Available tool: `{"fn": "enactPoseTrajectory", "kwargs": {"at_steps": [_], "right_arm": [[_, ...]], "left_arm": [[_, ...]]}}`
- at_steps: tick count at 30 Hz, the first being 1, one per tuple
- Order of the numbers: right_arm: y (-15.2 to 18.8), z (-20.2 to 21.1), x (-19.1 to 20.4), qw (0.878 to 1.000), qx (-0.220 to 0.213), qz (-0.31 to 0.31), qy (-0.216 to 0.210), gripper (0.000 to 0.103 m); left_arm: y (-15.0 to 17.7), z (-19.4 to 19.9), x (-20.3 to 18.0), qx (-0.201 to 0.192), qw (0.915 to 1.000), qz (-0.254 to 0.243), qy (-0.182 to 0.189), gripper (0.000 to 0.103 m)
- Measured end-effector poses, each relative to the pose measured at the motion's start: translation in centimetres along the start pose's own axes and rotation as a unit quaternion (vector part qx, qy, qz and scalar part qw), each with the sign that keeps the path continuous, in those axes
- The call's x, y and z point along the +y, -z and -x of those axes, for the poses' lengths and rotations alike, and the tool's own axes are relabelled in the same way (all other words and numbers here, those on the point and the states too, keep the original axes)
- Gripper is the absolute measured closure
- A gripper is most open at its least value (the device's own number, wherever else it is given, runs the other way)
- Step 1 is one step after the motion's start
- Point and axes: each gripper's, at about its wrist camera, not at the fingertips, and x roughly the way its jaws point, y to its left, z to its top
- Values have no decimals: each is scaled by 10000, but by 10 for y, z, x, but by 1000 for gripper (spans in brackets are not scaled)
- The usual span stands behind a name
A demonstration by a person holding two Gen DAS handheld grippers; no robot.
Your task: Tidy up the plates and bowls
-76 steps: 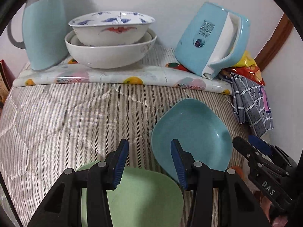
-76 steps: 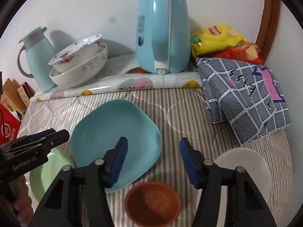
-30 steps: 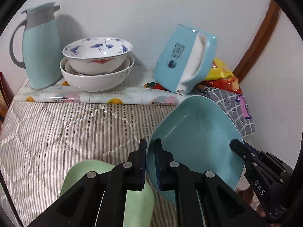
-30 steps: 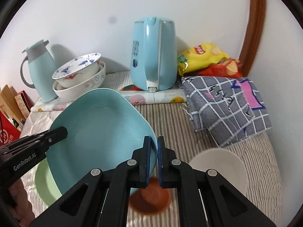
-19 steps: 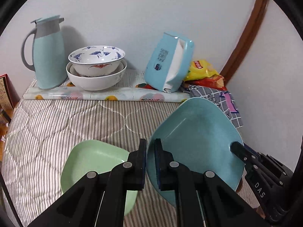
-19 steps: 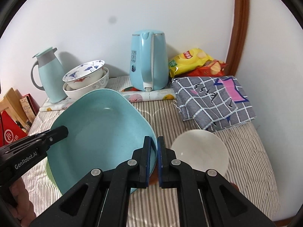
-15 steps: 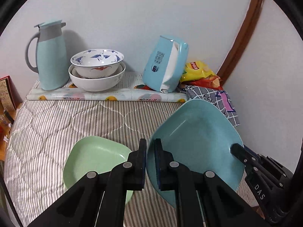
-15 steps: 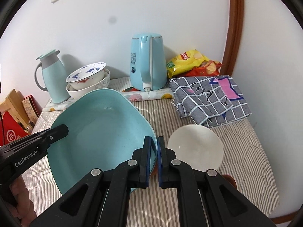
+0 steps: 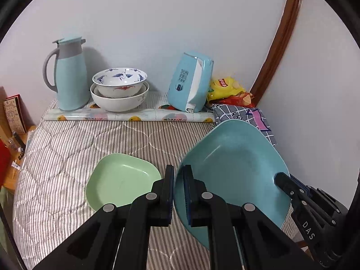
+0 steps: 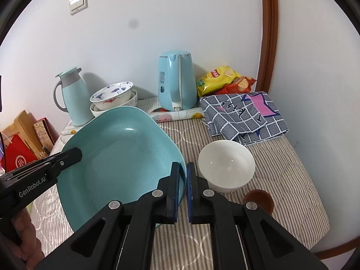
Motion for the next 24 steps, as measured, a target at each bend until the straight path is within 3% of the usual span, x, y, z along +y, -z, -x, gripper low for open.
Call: {"fn": "enactPoseTrajectory", "kwargs": {"at_steps": [24], "right_arm": [[13,24,25,9998,-100,-7,-174,97]], "left_arm": [[12,33,21,-131,9998,137,-108,94]]}}
